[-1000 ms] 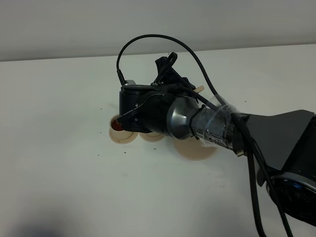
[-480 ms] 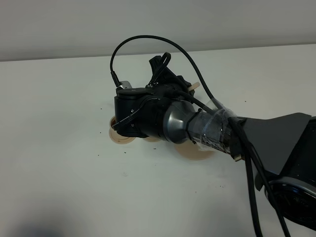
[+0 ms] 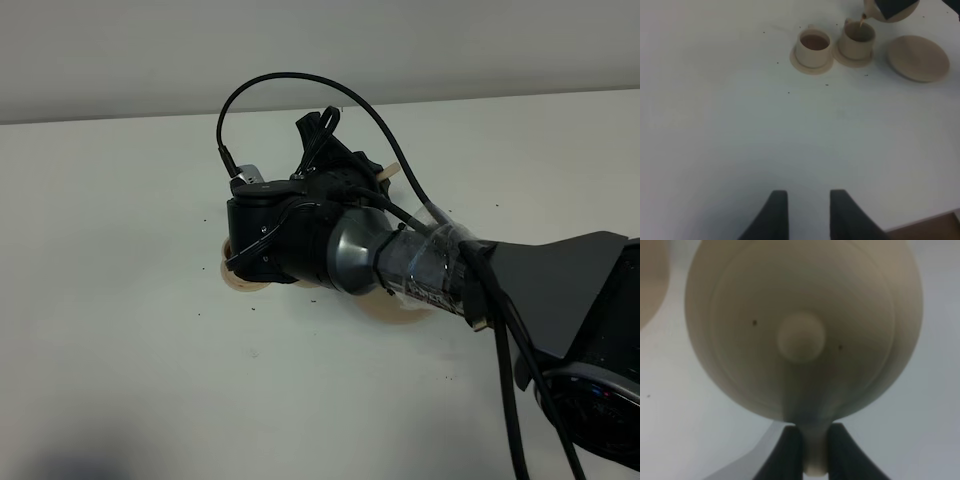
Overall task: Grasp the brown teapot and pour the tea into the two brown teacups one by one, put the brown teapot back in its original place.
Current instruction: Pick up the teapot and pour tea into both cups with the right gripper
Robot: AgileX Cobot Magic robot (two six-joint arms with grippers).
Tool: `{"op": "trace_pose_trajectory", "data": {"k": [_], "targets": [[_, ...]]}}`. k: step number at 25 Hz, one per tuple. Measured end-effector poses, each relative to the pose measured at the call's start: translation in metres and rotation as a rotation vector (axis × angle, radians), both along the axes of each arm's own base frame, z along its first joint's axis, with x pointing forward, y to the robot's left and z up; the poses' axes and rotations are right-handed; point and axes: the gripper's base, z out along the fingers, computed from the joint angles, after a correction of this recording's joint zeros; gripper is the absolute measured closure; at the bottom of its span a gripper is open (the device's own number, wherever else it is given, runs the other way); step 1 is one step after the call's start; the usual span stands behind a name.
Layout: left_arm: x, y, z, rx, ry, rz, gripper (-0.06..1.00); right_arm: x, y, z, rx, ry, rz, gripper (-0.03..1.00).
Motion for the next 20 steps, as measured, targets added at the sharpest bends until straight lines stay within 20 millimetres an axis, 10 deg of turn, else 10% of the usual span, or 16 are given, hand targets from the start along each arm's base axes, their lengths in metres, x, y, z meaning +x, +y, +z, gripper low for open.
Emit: {"op": "trace_pose_trajectory", "data": {"k": [20], "targets": [[0.0000,0.0000,0.0000,0.000,0.000,0.000,0.71,0.0000,0.0000,0.0000,0.000,0.000,0.000,0.86]]}}
